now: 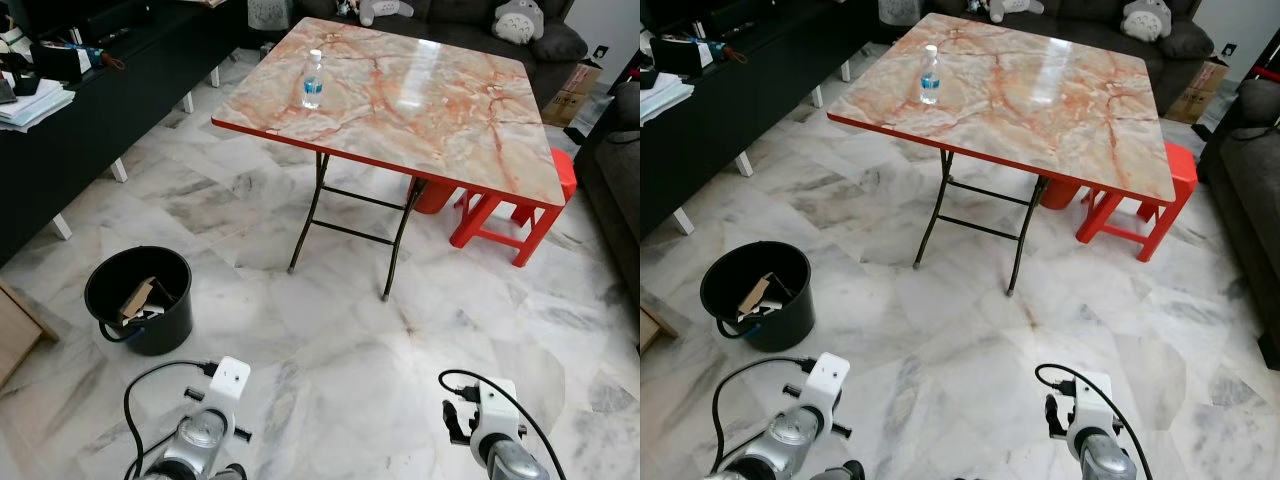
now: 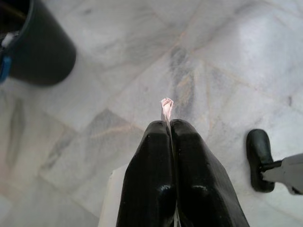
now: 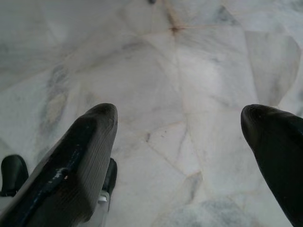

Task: Picking trash to rubbish bin

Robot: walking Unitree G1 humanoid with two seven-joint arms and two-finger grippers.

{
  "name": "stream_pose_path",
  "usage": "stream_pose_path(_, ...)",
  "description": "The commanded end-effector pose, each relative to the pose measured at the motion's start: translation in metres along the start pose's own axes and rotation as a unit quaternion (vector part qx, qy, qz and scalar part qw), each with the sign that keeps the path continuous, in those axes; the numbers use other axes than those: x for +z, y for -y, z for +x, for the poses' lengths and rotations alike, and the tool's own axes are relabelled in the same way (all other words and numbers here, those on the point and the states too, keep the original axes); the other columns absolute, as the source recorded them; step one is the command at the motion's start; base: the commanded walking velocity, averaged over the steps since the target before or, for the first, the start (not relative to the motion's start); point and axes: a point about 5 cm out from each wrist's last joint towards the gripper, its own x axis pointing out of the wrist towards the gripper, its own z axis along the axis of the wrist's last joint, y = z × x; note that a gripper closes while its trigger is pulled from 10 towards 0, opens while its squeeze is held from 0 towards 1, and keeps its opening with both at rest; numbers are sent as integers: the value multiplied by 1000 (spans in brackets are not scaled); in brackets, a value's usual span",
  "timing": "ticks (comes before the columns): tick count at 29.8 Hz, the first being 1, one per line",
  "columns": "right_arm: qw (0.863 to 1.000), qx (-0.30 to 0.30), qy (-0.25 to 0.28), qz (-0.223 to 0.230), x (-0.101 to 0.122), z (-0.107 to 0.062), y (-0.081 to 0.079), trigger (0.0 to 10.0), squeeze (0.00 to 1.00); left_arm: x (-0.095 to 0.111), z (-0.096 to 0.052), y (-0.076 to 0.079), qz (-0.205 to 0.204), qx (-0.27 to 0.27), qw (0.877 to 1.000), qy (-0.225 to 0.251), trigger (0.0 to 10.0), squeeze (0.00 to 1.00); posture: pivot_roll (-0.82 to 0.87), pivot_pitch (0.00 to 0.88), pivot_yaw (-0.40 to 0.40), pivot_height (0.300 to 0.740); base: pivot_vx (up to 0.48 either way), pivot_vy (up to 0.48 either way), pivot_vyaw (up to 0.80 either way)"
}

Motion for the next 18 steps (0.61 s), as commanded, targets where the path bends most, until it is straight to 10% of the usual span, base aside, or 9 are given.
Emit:
stream_pose_path(1, 1000, -8, 6, 10, 1, 0, 2, 10000, 0, -17, -4, 3, -8, 3, 999, -31, 10000, 0, 85, 106, -150, 740, 0, 0, 800)
stream_pose_path(11, 1000, -1, 9, 14, 5, 1, -1, 10000, 0, -21, -5, -6, -26, 29, 999, -35, 10000, 0, 89, 77, -145, 740, 33, 0, 771)
stream_pose_path(18, 1000, 0, 9, 25, 3, 1, -2, 10000, 0, -22, -5, -6, -22, 33, 999, -36, 10000, 0, 90, 67, -142, 740, 407, 0, 0)
